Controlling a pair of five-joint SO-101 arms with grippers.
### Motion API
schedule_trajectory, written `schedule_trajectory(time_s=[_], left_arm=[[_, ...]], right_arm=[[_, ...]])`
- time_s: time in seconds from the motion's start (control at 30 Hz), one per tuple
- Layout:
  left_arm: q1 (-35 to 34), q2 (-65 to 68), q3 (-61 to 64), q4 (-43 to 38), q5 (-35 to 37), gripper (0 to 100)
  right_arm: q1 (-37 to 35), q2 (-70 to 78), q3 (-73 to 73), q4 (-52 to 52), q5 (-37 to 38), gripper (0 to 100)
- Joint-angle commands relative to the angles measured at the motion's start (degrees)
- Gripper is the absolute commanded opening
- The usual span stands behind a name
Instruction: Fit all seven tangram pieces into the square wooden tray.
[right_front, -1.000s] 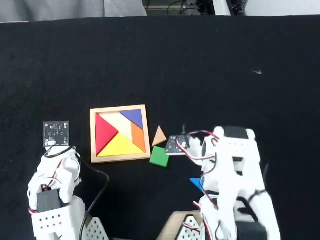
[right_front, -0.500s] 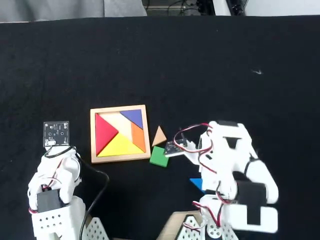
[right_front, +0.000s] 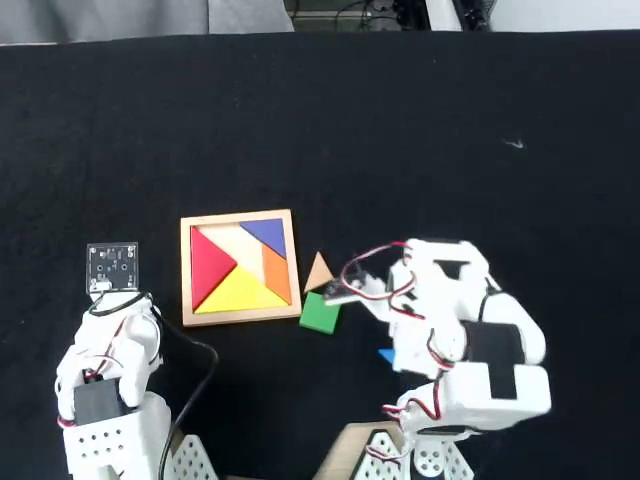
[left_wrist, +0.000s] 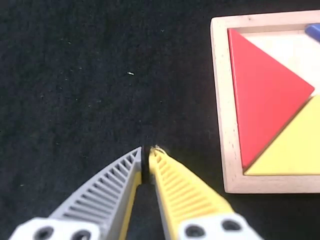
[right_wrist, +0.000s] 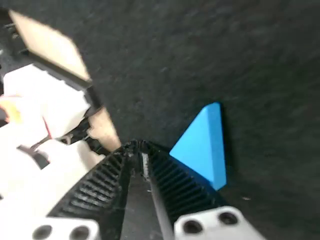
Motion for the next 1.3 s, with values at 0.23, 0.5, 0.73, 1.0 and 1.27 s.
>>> schedule_trajectory(time_s=[0.23,0.5,0.73,1.0,1.27], left_arm=[[-0.4,-0.35,0.66,-0.88,0.09,5],[-0.4,-0.35,0.66,-0.88,0.09,5],[-0.4,-0.35,0.66,-0.97,0.09,5],[-1.1,-0.35,-0.4,-1.05,0.09,5],[-12.88,-0.35,-4.35,-1.14,0.53,5]], right_arm=[[-13.01,1.45,-14.73,-2.29,-10.9,1.0],[-13.63,1.36,-24.84,2.11,-11.34,1.0],[-11.87,-10.68,-32.31,12.48,-16.09,1.0],[-9.58,-26.95,-6.99,-9.23,-28.84,1.8],[-13.63,-27.47,1.8,-13.98,-32.0,17.5]])
